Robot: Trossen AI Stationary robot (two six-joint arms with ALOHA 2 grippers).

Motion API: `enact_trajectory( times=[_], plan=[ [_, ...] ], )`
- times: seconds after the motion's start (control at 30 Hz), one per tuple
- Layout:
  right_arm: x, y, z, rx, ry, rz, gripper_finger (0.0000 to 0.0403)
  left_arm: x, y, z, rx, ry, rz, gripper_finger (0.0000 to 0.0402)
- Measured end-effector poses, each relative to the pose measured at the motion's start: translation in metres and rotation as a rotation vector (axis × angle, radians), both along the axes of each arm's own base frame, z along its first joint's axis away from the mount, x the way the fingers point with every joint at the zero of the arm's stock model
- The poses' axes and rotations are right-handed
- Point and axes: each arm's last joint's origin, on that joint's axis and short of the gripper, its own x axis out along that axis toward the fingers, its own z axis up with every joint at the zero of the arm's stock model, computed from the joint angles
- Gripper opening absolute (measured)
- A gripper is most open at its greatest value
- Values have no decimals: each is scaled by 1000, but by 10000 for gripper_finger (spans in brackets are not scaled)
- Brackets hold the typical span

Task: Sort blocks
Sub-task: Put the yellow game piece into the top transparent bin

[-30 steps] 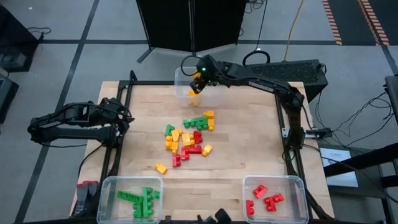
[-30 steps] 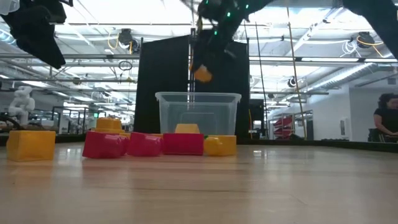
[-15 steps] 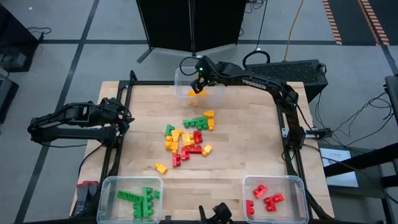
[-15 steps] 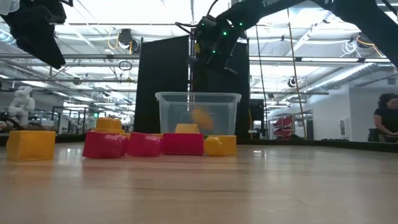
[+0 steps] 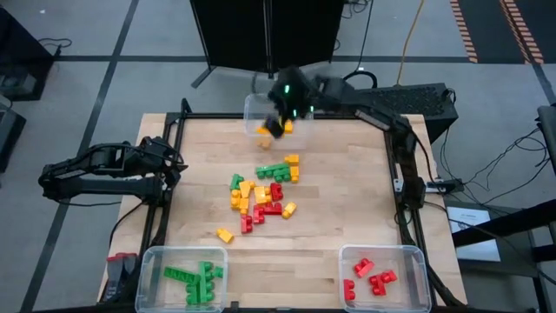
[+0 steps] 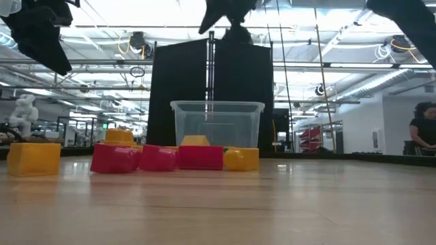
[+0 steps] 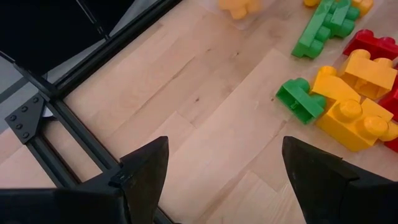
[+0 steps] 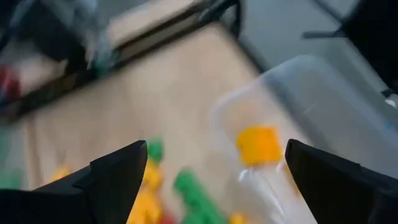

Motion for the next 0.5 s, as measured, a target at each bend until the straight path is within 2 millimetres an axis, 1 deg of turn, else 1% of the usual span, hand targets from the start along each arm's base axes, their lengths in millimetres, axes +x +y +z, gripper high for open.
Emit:
enact_trajectory(
  times=[0.03, 0.13, 0.27, 0.37, 0.5],
  plan=[
    [0, 13, -3, -5, 47, 43, 377, 0, 0, 0, 0, 0, 0, 287],
    [1, 56, -25, -38, 256, 173, 377, 0, 0, 0, 1, 0, -1, 287],
    [7, 106, -64, -97, 452, 359, 377, 0, 0, 0, 5, 7, -7, 287],
    [9, 131, -95, -145, 552, 463, 377, 0, 0, 0, 14, 17, -22, 287],
    [10, 154, -124, -201, 599, 589, 377, -1, 0, -1, 15, 30, -27, 287]
  ],
)
